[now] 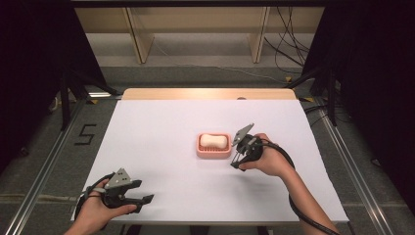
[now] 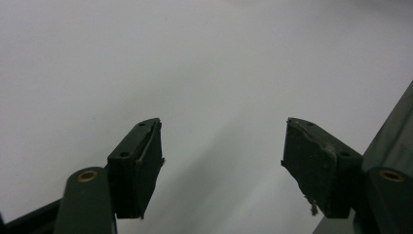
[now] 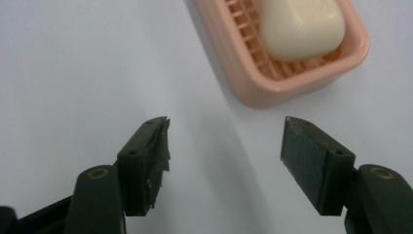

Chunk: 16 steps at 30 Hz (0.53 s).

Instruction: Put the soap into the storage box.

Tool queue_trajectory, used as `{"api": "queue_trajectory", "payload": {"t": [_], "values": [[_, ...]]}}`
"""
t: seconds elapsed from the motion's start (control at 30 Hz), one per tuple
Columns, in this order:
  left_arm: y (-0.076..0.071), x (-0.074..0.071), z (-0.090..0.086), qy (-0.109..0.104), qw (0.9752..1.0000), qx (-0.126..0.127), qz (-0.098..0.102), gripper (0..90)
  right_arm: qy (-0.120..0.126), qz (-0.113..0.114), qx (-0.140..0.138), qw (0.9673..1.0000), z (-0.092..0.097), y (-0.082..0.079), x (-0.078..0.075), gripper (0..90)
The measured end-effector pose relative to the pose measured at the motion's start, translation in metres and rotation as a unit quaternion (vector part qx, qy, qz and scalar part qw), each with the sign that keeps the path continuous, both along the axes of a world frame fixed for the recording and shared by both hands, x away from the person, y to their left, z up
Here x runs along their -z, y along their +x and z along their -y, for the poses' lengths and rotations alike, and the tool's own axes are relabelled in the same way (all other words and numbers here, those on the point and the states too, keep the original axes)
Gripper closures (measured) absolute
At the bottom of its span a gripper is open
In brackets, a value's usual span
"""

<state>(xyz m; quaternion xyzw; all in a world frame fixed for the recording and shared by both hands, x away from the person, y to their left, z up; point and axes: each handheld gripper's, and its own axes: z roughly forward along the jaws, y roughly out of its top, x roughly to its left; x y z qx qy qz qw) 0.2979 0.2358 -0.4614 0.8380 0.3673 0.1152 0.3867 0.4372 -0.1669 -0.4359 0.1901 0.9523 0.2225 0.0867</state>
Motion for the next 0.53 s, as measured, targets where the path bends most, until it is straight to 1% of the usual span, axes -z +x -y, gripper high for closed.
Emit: {"api": "queue_trajectory", "payload": {"t": [0.03,0.07,0.1,0.13,0.17,0.2,0.23,0.33,0.37,0.4,0.43,0.47,0.5,0.53], "values": [[0.000,-0.001,-0.001,0.004,1.0000,0.006,0.001,30.1,0.001,0.000,-0.008,1.0000,0.002,-0.002,0.002,35.0],[-0.001,0.000,0.000,-0.004,1.0000,-0.003,-0.004,30.1,0.003,0.002,-0.005,1.0000,0.004,-0.005,0.004,35.1],[0.000,0.000,0.000,-0.004,1.0000,-0.003,-0.004,30.1,0.002,-0.003,-0.001,1.0000,0.006,-0.008,0.006,35.1],[-0.001,0.001,0.001,-0.008,0.9999,-0.006,-0.004,30.1,0.002,0.003,-0.011,0.9999,0.007,-0.009,0.008,35.0],[0.000,0.001,0.000,-0.004,1.0000,-0.005,-0.003,30.2,0.004,0.002,-0.005,1.0000,0.009,-0.013,0.009,35.0],[0.000,0.000,0.000,-0.003,1.0000,-0.001,0.001,30.2,0.006,0.005,-0.001,1.0000,0.011,-0.015,0.011,35.1],[-0.001,0.001,0.001,-0.009,0.9999,-0.006,-0.005,30.2,0.008,0.003,0.003,1.0000,0.013,-0.018,0.012,35.0],[0.000,0.001,0.001,-0.006,1.0000,-0.006,-0.003,30.3,0.015,0.014,0.003,0.9998,0.018,-0.024,0.014,35.1],[0.000,0.001,0.001,-0.009,0.9999,-0.006,-0.004,30.3,0.018,0.014,0.014,0.9996,0.019,-0.026,0.014,35.1],[0.000,0.000,0.001,-0.008,0.9999,-0.004,-0.003,30.3,0.020,0.018,0.016,0.9995,0.020,-0.027,0.015,35.1],[0.000,0.000,0.001,-0.011,0.9999,-0.005,-0.003,30.4,0.022,0.020,0.010,0.9995,0.021,-0.027,0.015,35.1],[0.000,0.000,0.000,-0.012,0.9999,-0.005,0.000,30.4,0.024,0.022,0.027,0.9991,0.022,-0.029,0.016,35.0],[0.000,-0.001,0.000,-0.012,0.9999,-0.004,0.000,30.5,0.023,0.022,0.028,0.9991,0.023,-0.029,0.016,35.0],[0.001,-0.001,-0.001,-0.012,0.9999,-0.004,0.003,30.5,0.027,0.026,0.022,0.9991,0.023,-0.029,0.017,35.0]]}}
